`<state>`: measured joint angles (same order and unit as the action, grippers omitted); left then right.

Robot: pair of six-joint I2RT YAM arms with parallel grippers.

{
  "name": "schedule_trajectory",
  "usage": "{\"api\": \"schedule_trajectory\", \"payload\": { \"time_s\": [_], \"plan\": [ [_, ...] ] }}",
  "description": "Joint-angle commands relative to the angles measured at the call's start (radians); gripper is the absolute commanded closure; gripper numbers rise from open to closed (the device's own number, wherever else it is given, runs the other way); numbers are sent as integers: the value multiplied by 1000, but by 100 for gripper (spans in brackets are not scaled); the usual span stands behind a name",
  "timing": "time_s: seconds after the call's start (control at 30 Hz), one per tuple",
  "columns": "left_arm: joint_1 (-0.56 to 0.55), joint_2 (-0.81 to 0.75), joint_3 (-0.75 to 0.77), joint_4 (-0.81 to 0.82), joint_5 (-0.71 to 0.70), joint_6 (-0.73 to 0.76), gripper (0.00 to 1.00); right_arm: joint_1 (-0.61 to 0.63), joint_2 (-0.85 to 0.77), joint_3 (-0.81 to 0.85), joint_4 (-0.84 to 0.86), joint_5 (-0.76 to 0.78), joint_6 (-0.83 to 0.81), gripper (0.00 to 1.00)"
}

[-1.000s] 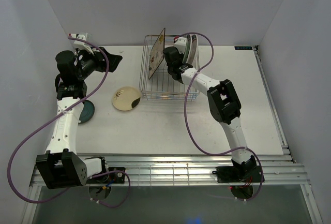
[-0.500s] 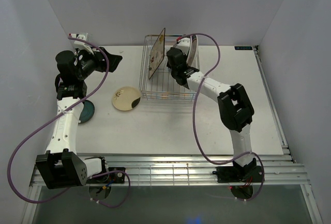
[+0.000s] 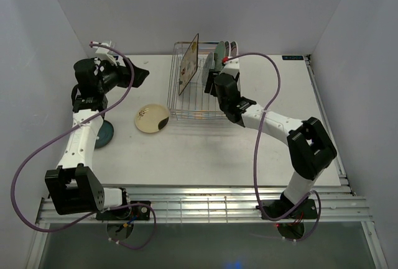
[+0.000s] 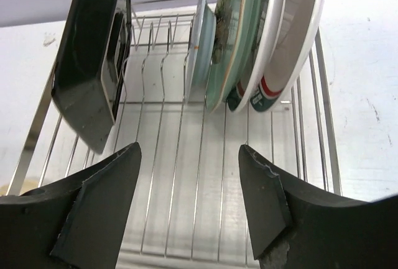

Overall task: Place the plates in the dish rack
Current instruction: Insert the plate into the dish rack, then pick up the plate at the center of the board.

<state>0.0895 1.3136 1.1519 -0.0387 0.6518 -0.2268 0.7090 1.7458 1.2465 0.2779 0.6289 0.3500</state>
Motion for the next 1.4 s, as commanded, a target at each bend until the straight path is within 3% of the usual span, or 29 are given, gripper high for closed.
{"api": "schedule_trajectory", "payload": {
  "time_s": [0.0,0.57,0.77,0.93,1.17,1.37],
  "plan": [
    [-4,9,26,-10,-3,21,2,12,-97,-99,109,-26,-16,30],
    [-5,216,17,-44,-155,149,2,47,-430,-505,202,-288,-51,26],
    [-5,331,17,-43,-149,141,2,49,-548,-685,282,-365,-36,26],
    [-1,421,23,-17,-221,139,2,49,-627,-723,277,-436,-59,25],
    [7,493,60,-27,-210,161,2,47,-667,-774,323,-475,-82,25],
    [53,570,103,-92,-78,172,2,47,-671,-788,348,-500,-83,25]
  ]
}}
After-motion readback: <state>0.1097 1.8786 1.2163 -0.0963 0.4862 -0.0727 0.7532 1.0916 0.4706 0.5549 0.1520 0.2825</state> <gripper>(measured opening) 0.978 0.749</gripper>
